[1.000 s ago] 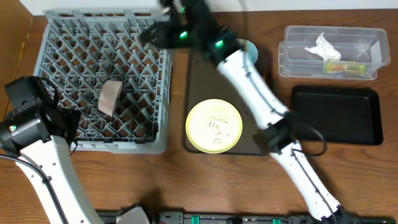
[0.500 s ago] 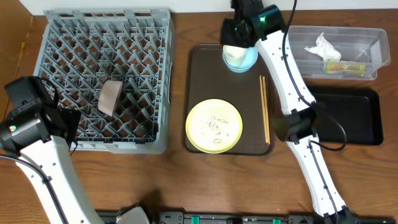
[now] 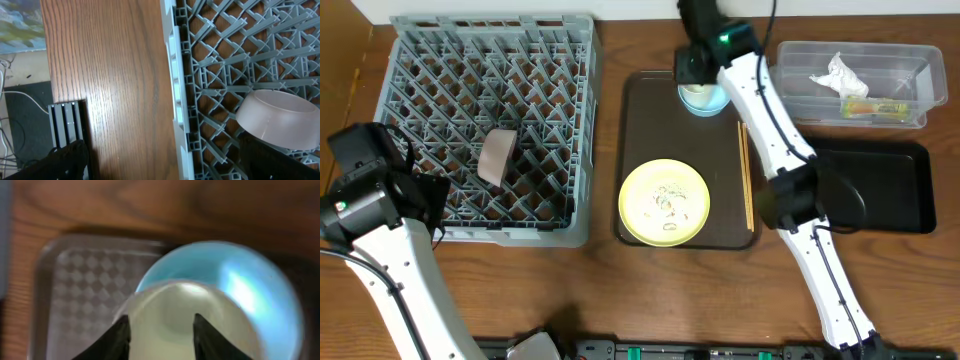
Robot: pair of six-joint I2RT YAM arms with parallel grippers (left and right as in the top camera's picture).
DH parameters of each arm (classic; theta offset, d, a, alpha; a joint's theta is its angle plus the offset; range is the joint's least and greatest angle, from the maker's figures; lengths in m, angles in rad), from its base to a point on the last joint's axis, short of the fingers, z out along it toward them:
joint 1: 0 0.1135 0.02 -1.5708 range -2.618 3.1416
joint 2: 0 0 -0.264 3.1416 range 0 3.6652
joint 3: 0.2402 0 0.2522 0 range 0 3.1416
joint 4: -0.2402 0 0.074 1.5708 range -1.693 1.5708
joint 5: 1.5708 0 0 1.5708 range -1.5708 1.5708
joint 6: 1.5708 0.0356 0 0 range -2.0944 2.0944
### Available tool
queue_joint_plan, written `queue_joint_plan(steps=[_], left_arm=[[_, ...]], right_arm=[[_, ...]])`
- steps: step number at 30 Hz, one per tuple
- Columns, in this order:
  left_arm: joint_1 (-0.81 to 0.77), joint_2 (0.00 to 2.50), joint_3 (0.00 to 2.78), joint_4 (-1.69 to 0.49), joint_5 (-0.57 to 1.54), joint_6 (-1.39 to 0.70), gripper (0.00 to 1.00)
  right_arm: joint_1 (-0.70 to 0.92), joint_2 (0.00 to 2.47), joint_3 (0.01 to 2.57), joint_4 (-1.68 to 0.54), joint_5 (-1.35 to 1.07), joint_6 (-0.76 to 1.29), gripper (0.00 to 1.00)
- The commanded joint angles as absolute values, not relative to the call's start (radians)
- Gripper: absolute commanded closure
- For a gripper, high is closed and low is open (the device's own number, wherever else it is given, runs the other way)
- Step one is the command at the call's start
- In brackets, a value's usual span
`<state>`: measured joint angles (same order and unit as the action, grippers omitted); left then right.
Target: Sort waste into correct bins and load items into the dishwasher
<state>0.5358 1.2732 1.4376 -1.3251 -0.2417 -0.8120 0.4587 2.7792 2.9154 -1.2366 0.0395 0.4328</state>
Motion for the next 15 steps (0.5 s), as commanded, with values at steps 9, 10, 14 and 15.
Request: queue_joint_plan(steps=[9,10,14,15], left_arm=[[0.540,1.267,1.448,-1.328,-0.251,-0.817,0.02],[0.540,1.267,1.448,-1.328,-0.251,-0.817,0.02],[0.540,1.267,1.448,-1.328,-0.251,-0.817,0.02],[0.540,1.267,1.448,-1.327,-0.251,-0.817,0.02]], right_arm=[[0.518,2.753,2.935,-1.221,0.078,0.395,0.60],[0.518,2.753,2.952,-1.235,0.079,0.395,0.60],[0.511,2.753,3.031,-1.301,0.079,0.395,0.55],[0.510,2.753,3.046,-1.313,0.078,0.395,0.53]])
